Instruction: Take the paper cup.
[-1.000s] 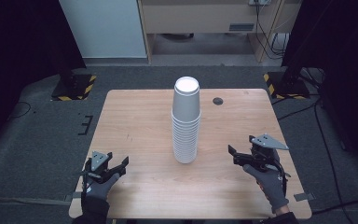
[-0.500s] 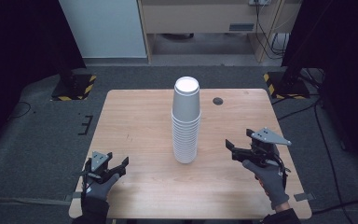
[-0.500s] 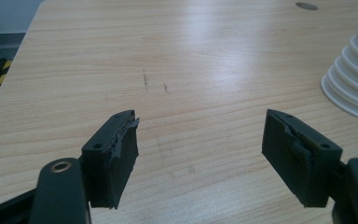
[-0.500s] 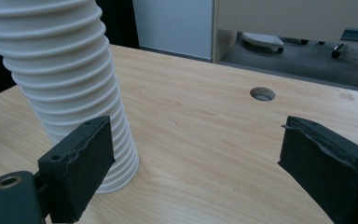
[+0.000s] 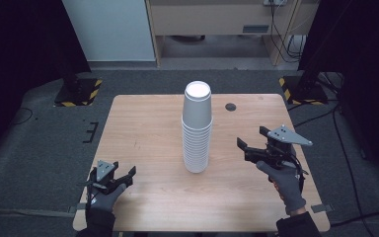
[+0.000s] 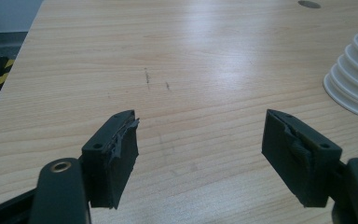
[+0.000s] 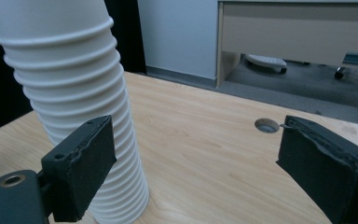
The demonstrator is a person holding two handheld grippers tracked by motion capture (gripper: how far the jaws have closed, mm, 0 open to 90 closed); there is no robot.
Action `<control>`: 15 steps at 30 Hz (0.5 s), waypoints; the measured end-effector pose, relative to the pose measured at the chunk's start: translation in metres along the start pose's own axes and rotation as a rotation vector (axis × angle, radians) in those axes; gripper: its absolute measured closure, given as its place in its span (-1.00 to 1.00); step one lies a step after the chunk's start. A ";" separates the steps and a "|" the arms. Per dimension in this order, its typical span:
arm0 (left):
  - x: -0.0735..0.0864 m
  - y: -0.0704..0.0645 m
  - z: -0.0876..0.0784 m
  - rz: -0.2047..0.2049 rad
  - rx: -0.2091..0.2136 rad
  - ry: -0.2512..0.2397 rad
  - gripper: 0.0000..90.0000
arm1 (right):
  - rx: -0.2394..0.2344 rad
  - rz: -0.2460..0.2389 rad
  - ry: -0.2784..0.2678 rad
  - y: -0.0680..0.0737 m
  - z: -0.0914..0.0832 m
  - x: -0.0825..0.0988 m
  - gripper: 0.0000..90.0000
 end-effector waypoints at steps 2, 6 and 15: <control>0.000 0.000 0.000 -0.001 -0.001 0.000 -0.43 | -0.003 0.004 -0.017 0.001 -0.001 -0.009 -0.76; 0.000 0.001 0.000 0.000 -0.002 0.001 -0.43 | -0.010 0.002 -0.042 0.003 -0.002 -0.022 -0.75; 0.000 0.001 0.000 0.001 -0.001 0.001 -0.43 | -0.030 -0.015 -0.062 0.015 0.002 -0.039 -0.75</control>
Point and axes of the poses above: each handheld gripper's, and its own axes: z roughly forward along the jaws, x roughly out of its underside, y roughly to its left, the point moved 7 cm from there along z, roughly forward along the jaws, and after that the axes turned 4 degrees about -y, right-handed, at the moved point
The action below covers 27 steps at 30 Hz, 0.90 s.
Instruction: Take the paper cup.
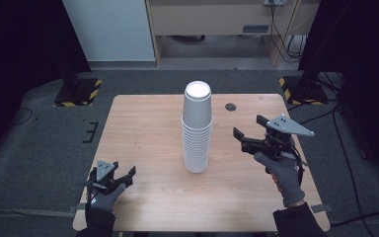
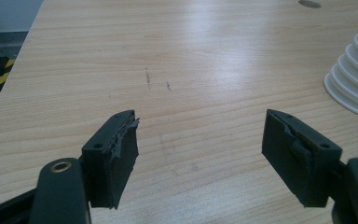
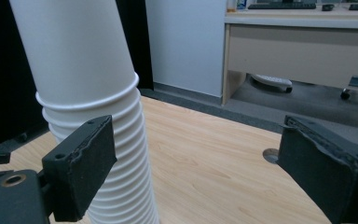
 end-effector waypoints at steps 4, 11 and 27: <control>0.000 0.001 0.000 -0.001 -0.002 -0.001 -0.43 | -0.029 -0.008 -0.009 0.011 0.006 -0.010 -0.75; 0.000 0.001 0.000 -0.002 -0.002 -0.002 -0.43 | -0.061 -0.011 -0.022 0.022 0.012 -0.021 -0.75; 0.000 0.002 -0.001 -0.007 -0.003 -0.004 -0.43 | -0.132 -0.037 -0.039 0.054 0.034 -0.044 -0.76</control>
Point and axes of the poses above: each handheld gripper's, and its own axes: z roughly forward along the jaws, x roughly out of its underside, y roughly to its left, the point moved 7 cm from there along z, roughly forward along the jaws, and after that the axes turned 4 degrees about -y, right-handed, at the moved point
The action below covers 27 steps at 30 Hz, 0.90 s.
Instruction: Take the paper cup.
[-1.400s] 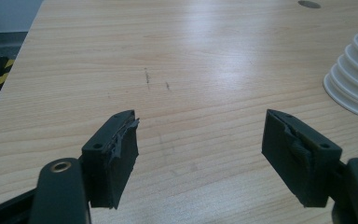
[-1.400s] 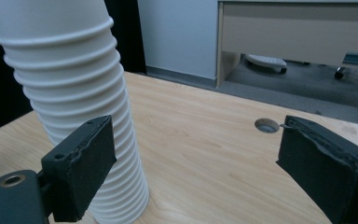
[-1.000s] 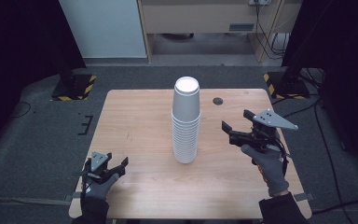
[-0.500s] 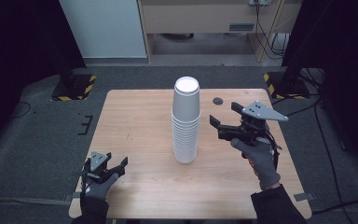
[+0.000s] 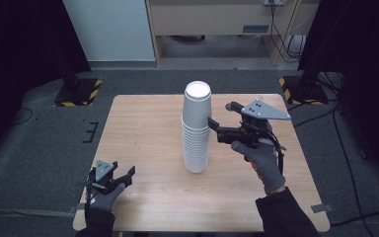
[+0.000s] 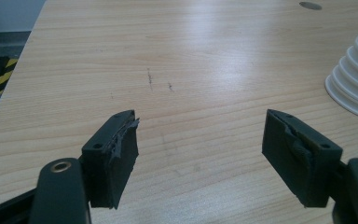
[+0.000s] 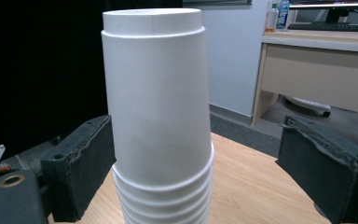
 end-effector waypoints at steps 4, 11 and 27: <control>0.000 0.000 0.000 -0.002 0.000 0.001 -0.43 | -0.011 -0.005 0.001 0.006 0.008 -0.004 -0.76; 0.000 0.000 0.000 -0.002 0.001 -0.003 -0.44 | -0.029 -0.013 0.011 0.018 0.025 -0.007 -0.77; -0.001 0.001 0.000 0.001 0.001 -0.003 -0.44 | -0.010 -0.013 0.059 0.021 0.060 0.007 -0.77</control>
Point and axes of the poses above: each handheld gripper's, and its own axes: z roughly forward along the jaws, x roughly out of its underside, y roughly to its left, the point moved 7 cm from there along z, roughly forward along the jaws, and after that the axes turned 4 degrees about -y, right-handed, at the moved point
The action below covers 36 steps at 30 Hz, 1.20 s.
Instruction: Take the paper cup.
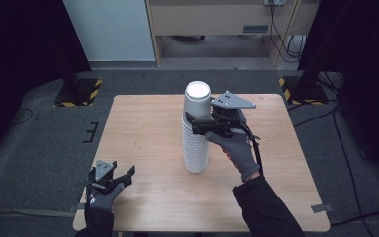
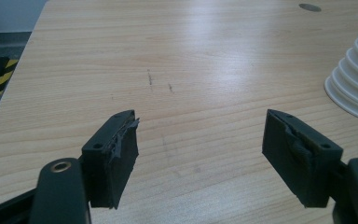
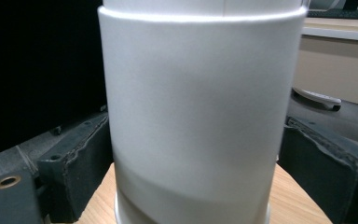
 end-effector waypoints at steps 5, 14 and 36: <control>0.000 0.000 0.000 -0.001 0.001 0.002 -0.44 | 0.004 -0.001 -0.001 0.001 0.006 0.001 -0.77; 0.000 0.000 0.000 -0.002 0.002 0.001 -0.43 | 0.029 0.002 0.007 0.002 0.020 0.005 -0.76; 0.000 0.000 0.000 -0.005 0.004 0.003 -0.43 | 0.025 0.014 -0.048 0.002 0.015 -0.011 -0.70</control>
Point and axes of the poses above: each handheld gripper's, and its own axes: z roughly forward along the jaws, x roughly out of its underside, y roughly to its left, the point moved 7 cm from there along z, roughly forward along the jaws, and after that the axes turned 4 degrees about -y, right-handed, at the moved point
